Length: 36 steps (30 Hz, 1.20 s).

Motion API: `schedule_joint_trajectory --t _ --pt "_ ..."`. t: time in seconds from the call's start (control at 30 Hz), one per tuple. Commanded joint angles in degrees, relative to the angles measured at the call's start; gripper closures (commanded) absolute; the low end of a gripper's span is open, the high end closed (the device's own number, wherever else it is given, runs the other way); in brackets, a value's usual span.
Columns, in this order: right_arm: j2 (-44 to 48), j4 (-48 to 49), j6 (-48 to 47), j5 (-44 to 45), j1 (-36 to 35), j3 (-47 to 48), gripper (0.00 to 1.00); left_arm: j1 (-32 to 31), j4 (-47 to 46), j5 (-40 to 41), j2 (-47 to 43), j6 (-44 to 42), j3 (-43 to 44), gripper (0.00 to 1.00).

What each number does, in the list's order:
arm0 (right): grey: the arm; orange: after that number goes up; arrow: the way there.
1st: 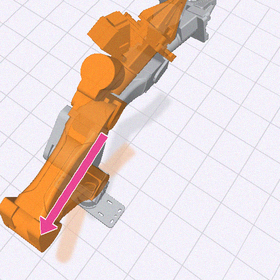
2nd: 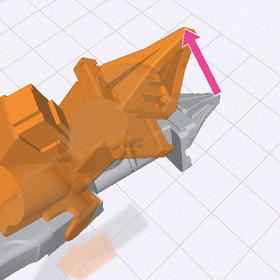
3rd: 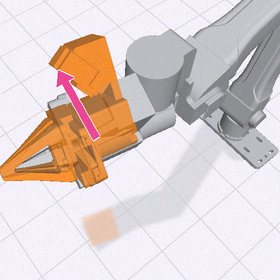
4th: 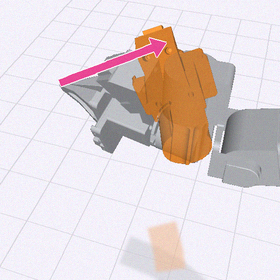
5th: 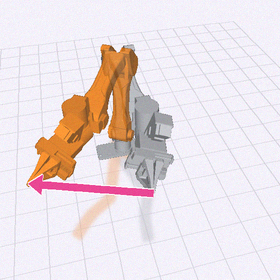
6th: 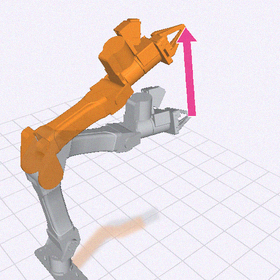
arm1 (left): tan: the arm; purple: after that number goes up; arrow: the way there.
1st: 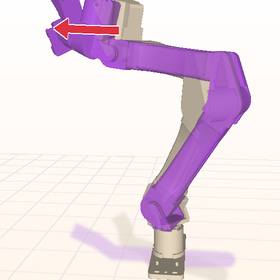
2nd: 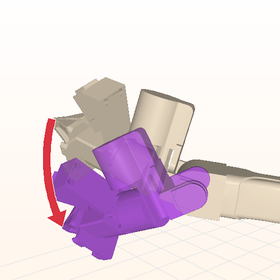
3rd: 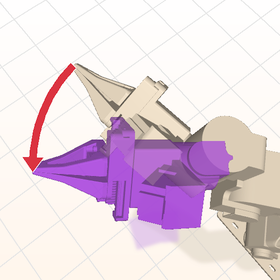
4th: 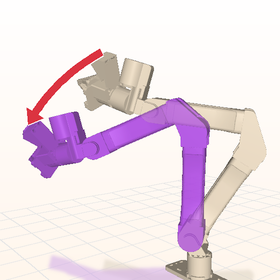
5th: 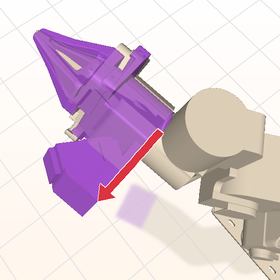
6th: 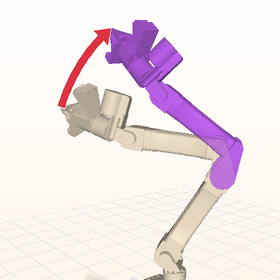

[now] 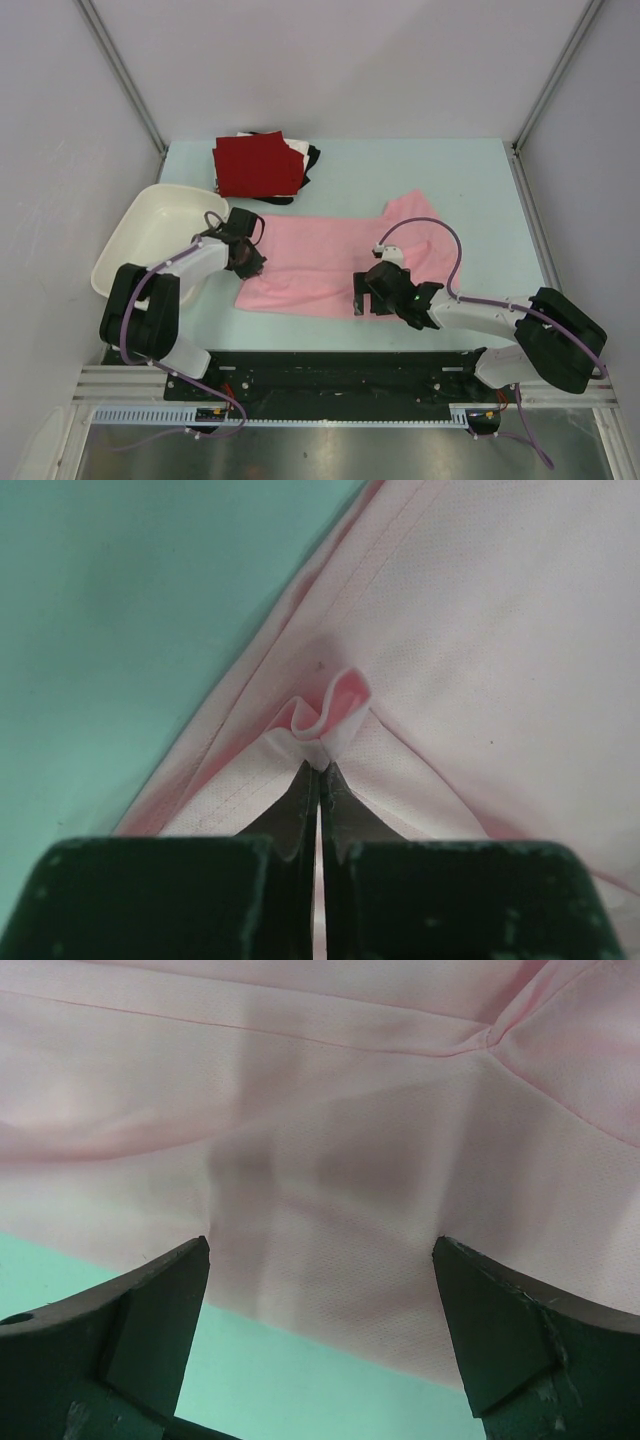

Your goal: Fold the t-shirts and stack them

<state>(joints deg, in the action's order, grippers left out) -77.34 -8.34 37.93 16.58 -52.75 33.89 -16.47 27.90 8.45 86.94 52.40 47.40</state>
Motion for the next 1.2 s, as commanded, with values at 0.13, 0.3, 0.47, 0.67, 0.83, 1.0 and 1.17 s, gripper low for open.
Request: schedule_joint_trajectory --t 0.13,0.3,0.47,0.67,0.83,1.0,1.17 --pt "-0.7 2.3 2.1 -1.5 0.1 -2.2 0.01 0.7 2.5 2.1 -2.1 -1.1 2.5 1.00" --pt "-1.7 3.8 3.0 -3.0 -0.1 -3.0 0.00 2.0 3.3 2.3 -3.6 -1.5 2.3 1.00" --pt "-1.8 4.3 3.4 -3.4 -0.1 -3.6 0.00 3.2 3.8 2.5 -4.6 -2.1 1.9 1.00" --pt "-1.6 4.1 3.4 -3.2 0.0 -3.6 0.00 4.6 3.7 2.7 -4.1 -2.6 1.6 0.99" --pt "-1.8 4.0 3.5 -3.2 0.0 -3.8 0.00 5.4 3.0 2.6 -2.9 -2.6 0.9 1.00" --pt "-2.2 4.1 3.5 -3.4 0.0 -3.8 0.00 5.6 2.7 2.7 -2.0 -2.6 0.8 0.77" --pt "-2.6 4.6 3.6 -3.6 0.0 -3.7 0.00 5.6 3.9 3.7 -2.5 -2.2 0.9 0.15"
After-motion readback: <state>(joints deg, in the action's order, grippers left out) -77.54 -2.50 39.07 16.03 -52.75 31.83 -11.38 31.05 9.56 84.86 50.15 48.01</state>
